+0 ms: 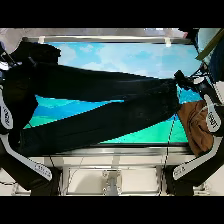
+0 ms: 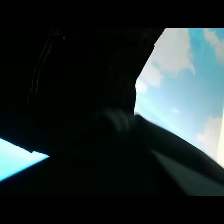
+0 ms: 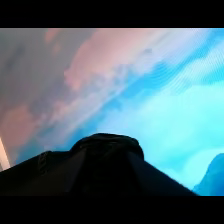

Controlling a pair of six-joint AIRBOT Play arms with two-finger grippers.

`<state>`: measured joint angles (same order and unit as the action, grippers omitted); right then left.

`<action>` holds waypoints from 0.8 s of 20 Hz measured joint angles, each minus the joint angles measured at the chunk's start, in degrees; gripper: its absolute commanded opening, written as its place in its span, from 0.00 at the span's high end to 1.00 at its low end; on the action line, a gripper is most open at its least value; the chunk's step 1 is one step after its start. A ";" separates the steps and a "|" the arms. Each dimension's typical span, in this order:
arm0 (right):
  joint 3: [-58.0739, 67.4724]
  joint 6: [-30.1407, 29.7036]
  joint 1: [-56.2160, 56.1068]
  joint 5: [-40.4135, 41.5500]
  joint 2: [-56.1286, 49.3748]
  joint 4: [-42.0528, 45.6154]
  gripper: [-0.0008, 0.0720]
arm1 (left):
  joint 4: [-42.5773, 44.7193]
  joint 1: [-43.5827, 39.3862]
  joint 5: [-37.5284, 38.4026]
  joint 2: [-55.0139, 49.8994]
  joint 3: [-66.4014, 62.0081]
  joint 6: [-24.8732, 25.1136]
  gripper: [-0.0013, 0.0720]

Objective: Fold the clothes and pants, and hang the long-sleeved shirts on hangers.

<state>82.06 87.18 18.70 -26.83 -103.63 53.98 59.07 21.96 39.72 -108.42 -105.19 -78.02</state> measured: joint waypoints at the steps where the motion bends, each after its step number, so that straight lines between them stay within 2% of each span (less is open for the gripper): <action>1: 0.55 0.13 0.55 -2.29 0.17 0.07 0.40 | 0.00 0.33 1.11 0.55 0.00 -0.74 0.02; 4: 2.82 -0.72 3.48 -12.70 3.56 2.47 0.40 | 0.31 3.39 6.38 5.07 0.00 -2.82 0.05; 9: 3.54 -4.48 9.60 -31.89 17.18 13.79 0.40 | 9.20 12.74 26.10 18.36 2.49 -4.07 0.06; 12: -1.73 -7.82 13.07 -40.44 26.27 17.25 0.40 | 13.51 19.43 34.47 28.48 12.68 -4.09 0.06; 16: -14.78 -10.54 15.74 -45.05 36.92 17.99 0.40 | 15.85 29.20 38.75 42.27 33.75 -4.28 0.06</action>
<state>67.29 76.64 34.44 -71.88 -66.72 71.96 74.91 51.16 78.48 -66.15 -71.44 -82.30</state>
